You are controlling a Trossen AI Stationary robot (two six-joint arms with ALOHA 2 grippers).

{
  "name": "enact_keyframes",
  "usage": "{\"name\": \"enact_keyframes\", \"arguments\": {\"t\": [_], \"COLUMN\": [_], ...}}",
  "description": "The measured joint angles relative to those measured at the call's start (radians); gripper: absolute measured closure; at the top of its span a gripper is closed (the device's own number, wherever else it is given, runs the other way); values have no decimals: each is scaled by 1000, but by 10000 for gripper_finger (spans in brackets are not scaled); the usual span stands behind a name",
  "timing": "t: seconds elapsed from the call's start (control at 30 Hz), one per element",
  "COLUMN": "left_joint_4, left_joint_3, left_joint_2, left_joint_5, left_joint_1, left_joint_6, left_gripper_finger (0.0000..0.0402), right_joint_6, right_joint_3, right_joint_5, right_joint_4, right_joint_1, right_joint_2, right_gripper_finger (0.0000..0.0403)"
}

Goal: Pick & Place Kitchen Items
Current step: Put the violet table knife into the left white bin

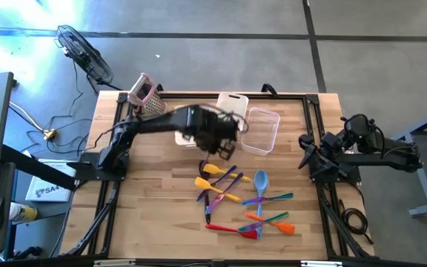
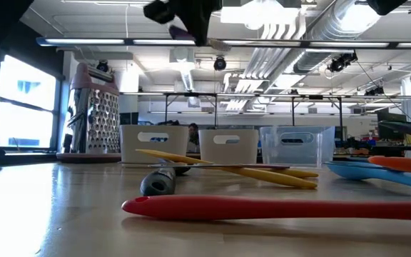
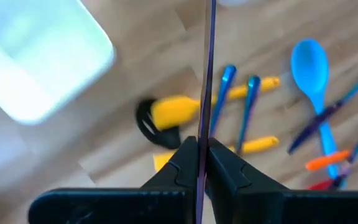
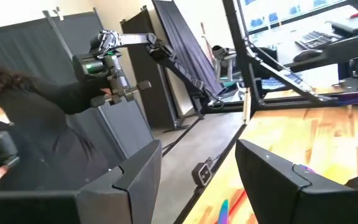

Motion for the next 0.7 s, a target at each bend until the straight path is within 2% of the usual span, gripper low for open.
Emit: {"name": "enact_keyframes", "arguments": {"t": [0.27, 0.43, 0.57, 0.7], "left_joint_4": [0, 1, 1, 0], "left_joint_3": [-1, -11, -67, -188], "left_joint_2": [-45, -116, -189, -270], "left_joint_5": [5, 7, 2, 8], "left_joint_1": [141, 195, 224, 256], "left_joint_6": [190, 219, 220, 208], "left_gripper_finger": [391, 391, 391, 391], "right_joint_6": [14, 31, 31, 31], "right_joint_3": [0, 0, 0, 0], "right_joint_5": [6, 41, 69, 68], "right_joint_4": [0, -4, -8, -6], "right_joint_1": [-80, -132, -165, -195], "right_joint_2": [-47, -83, -96, -96], "right_gripper_finger": [203, 203, 203, 203]}}
